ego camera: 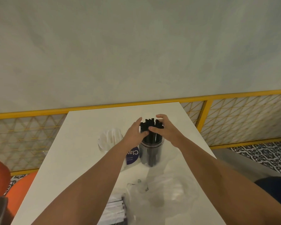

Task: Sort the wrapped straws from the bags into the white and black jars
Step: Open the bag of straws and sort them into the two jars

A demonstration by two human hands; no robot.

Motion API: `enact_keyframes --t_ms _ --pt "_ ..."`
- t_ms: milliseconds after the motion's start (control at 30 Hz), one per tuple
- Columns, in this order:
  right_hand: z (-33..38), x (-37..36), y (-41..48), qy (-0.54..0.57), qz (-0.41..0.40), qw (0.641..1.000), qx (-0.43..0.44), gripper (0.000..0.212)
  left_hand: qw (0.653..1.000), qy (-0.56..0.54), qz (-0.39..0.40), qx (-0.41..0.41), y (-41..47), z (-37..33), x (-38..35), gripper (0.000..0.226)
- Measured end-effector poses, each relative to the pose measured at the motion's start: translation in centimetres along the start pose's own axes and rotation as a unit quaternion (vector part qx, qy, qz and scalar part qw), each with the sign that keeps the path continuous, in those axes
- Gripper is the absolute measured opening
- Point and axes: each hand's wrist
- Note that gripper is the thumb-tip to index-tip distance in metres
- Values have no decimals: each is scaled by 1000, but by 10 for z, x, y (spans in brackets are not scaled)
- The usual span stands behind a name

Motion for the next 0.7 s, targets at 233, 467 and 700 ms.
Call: enact_keyframes --t_ms 233,467,700 --pt "22 -15 -14 -121 -167 956 208 39 996 7 -85 -33 -21 -2 13 55" --pt "20 -22 -54 -201 70 959 189 18 978 36 -162 -128 -62 26 -14 23" --pt "-44 -22 -65 -444 224 867 5 57 989 99 -91 -67 -95 67 -61 26"
Point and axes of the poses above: each hand's wrist, its own y-axis towards the middle knuckle, its own x-axis out of the back of the hand, z = x × y, and after that the axes turned 10 degrees about -x, right-handed
